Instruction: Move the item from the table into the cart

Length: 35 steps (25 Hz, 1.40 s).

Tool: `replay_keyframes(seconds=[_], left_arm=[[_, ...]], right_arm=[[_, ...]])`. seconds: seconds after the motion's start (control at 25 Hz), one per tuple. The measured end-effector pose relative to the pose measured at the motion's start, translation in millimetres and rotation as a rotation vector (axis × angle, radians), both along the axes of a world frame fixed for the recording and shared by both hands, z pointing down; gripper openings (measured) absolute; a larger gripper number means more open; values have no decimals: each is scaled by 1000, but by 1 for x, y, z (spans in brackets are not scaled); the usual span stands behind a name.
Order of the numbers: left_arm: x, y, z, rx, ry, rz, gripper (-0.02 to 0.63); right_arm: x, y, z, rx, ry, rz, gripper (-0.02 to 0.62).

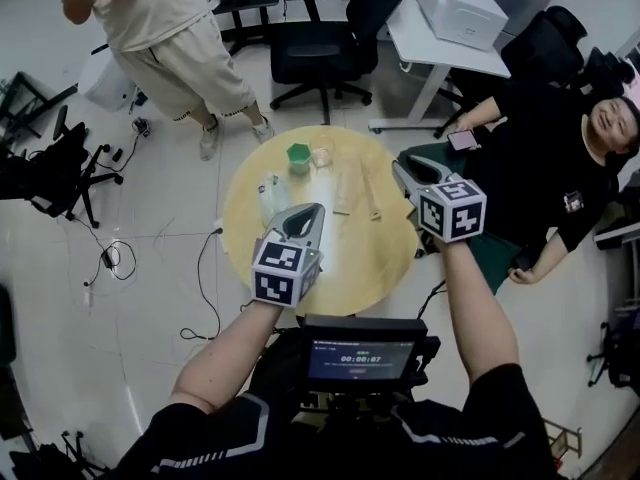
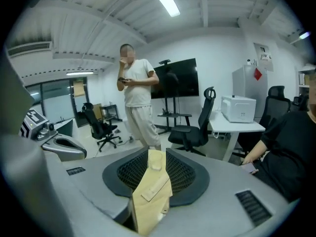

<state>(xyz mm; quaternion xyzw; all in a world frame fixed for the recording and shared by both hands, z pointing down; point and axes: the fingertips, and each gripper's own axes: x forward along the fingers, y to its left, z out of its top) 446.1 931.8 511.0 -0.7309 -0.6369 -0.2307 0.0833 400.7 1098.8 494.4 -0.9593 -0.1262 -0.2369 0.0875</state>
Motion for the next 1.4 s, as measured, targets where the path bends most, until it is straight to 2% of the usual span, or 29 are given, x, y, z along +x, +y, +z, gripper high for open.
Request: replay_keyframes(seconds=[0.12, 0.2, 0.36, 0.52, 0.8, 1.16, 1.4], left_arm=[[11, 16, 35, 78, -38, -22, 25], [15, 28, 58, 136, -65, -27, 48], [17, 50, 113, 239, -157, -15, 55], [31, 64, 158, 316, -180, -34, 61], [64, 88, 212, 392, -186, -58, 69], [74, 87, 268, 492, -261, -91, 81], [74, 90, 276, 479, -286, -99, 81]], right_arm=[[17, 16, 44, 30, -95, -23, 119], [25, 24, 81, 48, -185, -53, 190], [36, 39, 167, 103, -365, -103, 190], [47, 54, 230, 148, -467, -106, 190], [74, 70, 301, 216, -556, -98, 190], [82, 86, 357, 250, -650, -65, 190], [82, 93, 373, 265, -666, -2, 189]])
